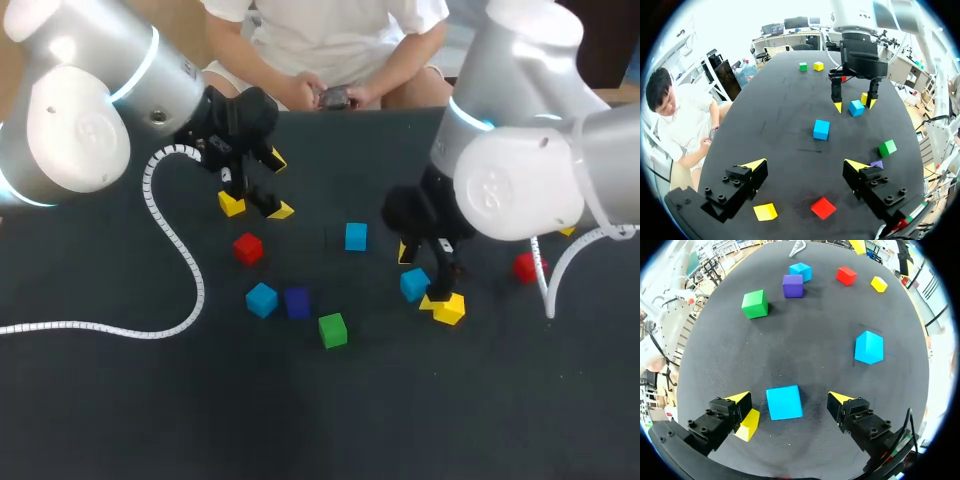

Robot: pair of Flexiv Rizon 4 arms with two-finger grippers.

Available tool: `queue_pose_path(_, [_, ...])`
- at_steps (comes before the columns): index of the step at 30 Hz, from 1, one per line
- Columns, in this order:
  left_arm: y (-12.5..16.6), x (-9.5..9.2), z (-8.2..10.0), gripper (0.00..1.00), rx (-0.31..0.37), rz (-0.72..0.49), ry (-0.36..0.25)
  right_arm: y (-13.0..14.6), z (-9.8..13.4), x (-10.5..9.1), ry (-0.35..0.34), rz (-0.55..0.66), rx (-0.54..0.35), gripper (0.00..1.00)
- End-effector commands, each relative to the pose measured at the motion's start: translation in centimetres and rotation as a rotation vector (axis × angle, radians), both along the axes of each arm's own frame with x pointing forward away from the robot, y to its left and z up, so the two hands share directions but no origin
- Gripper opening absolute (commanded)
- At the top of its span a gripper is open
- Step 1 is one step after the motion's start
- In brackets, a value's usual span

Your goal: Place the blue cubes, place green cubes on the blue cubes, place the yellow cubes on the green cubes, then place the red cubes on the yellow cubes, and place purple cube on the red cubes.

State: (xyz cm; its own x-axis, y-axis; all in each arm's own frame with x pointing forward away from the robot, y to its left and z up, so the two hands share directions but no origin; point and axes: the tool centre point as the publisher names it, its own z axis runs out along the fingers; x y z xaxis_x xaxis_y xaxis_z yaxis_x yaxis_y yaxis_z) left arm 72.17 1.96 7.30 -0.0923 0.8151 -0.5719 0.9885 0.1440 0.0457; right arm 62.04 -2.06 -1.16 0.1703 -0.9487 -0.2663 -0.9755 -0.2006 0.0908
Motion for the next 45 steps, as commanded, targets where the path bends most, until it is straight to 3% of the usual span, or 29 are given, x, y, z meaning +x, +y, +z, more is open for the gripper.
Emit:
queue_pose_path(1, [0.1, 0.0, 0.0, 1.00, -0.001, -0.002, 0.000, 0.5, 0.2, 0.3, -0.011, 0.001, -0.002, 1.00])
queue_pose_path(6, [0.1, 0.0, 0.0, 1.00, -0.001, -0.002, 0.000, 1.2, 0.4, 0.8, -0.018, 0.008, -0.008, 1.00])
queue_pose_path(7, [0.1, 0.0, 0.0, 1.00, -0.001, -0.002, 0.000, 1.3, 0.4, 0.9, -0.016, 0.008, -0.010, 0.94])
queue_pose_path(8, [0.1, 0.0, 0.0, 1.00, -0.001, -0.002, 0.000, 1.3, 0.3, 0.9, -0.014, 0.009, -0.013, 0.78])
queue_pose_path(16, [0.1, 0.0, 0.0, 1.00, -0.001, -0.002, 0.000, 1.3, -0.3, 0.7, 0.008, 0.001, -0.033, 0.58])
queue_pose_path(22, [0.1, 0.0, 0.0, 1.00, -0.001, -0.002, 0.000, 1.2, -0.6, 0.7, 0.015, -0.006, -0.043, 0.62])
queue_pose_path(23, [0.1, 0.0, 0.0, 1.00, -0.001, -0.002, 0.000, 1.2, -0.6, 0.7, 0.016, -0.005, -0.042, 0.49])
queue_pose_path(24, [0.1, 0.0, 0.0, 1.00, -0.001, -0.002, 0.000, 1.3, -0.5, 0.5, 0.015, -0.003, -0.040, 0.42])
queue_pose_path(26, [0.1, 0.0, 0.0, 1.00, -0.001, -0.002, 0.000, 1.3, -0.4, 0.5, 0.014, 0.002, -0.039, 0.11])
queue_pose_path(27, [0.1, 0.0, 0.0, 1.00, -0.001, -0.002, 0.000, 1.4, -0.4, 0.4, 0.013, 0.005, -0.033, 0.00])
queue_pose_path(45, [0.1, 0.0, 0.0, 1.00, -0.001, -0.002, 0.000, 4.5, -0.1, -2.0, 0.031, 0.026, -0.017, 0.00])
